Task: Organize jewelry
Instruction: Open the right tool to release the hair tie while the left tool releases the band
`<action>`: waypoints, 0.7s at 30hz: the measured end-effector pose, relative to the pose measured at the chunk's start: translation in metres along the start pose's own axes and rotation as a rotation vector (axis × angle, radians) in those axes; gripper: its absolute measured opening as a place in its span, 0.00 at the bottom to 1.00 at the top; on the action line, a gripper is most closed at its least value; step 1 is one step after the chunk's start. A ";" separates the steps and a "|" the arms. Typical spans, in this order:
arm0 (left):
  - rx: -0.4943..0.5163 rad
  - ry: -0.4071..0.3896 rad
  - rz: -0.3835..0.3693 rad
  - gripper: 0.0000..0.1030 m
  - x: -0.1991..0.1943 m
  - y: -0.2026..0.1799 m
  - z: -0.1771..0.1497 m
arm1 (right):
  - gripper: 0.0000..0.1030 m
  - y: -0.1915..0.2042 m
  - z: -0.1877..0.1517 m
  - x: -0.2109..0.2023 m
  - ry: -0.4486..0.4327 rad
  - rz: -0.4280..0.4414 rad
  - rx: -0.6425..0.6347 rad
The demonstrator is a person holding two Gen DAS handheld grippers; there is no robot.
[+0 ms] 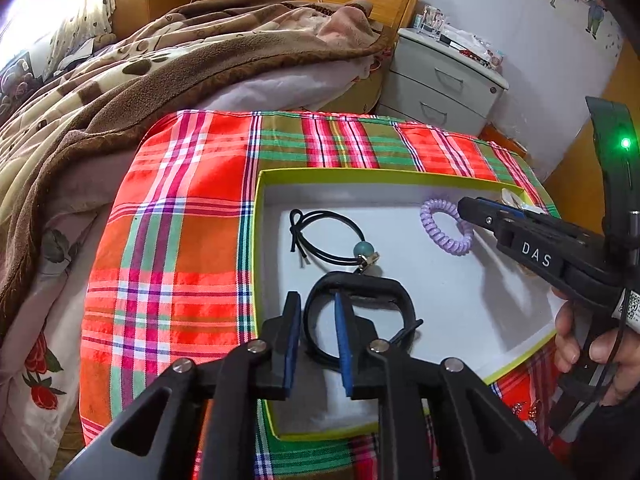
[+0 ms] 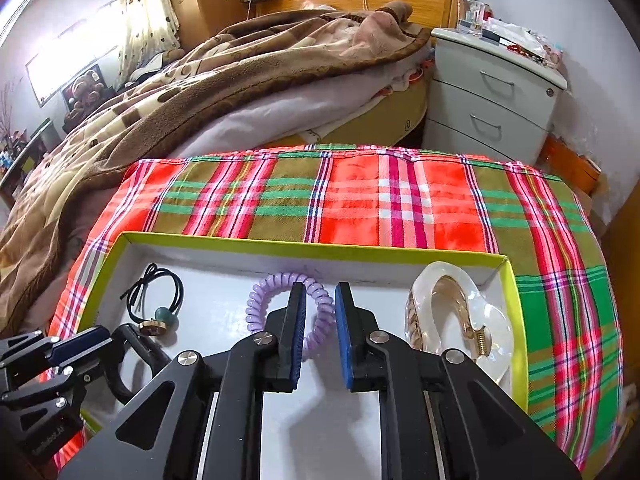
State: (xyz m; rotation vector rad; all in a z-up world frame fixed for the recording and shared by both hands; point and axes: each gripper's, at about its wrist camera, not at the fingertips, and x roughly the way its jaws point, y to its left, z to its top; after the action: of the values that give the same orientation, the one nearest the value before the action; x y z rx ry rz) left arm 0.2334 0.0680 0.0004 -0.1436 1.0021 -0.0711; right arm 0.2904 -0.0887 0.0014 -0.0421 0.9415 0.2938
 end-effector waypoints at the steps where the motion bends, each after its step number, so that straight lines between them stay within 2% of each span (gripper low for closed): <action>1: 0.002 -0.003 -0.001 0.22 -0.001 -0.001 0.000 | 0.15 0.001 0.000 -0.002 -0.007 0.000 -0.002; 3: 0.000 -0.011 -0.006 0.24 -0.006 -0.001 -0.001 | 0.15 0.001 -0.001 -0.008 -0.018 -0.001 -0.001; 6: 0.001 -0.030 -0.011 0.33 -0.016 -0.001 -0.002 | 0.15 0.000 -0.003 -0.020 -0.040 0.006 0.005; 14: -0.017 -0.065 -0.064 0.41 -0.046 0.003 -0.018 | 0.16 -0.006 -0.028 -0.063 -0.098 0.044 0.000; 18: -0.040 -0.065 -0.119 0.43 -0.057 0.007 -0.031 | 0.16 -0.013 -0.049 -0.084 -0.115 0.047 0.015; 21: -0.021 -0.074 -0.135 0.45 -0.065 0.005 -0.044 | 0.16 -0.018 -0.069 -0.097 -0.119 0.050 0.033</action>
State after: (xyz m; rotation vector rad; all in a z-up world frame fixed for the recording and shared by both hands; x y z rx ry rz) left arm 0.1611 0.0776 0.0306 -0.2315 0.9185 -0.1777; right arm 0.1875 -0.1397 0.0367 0.0287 0.8294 0.3237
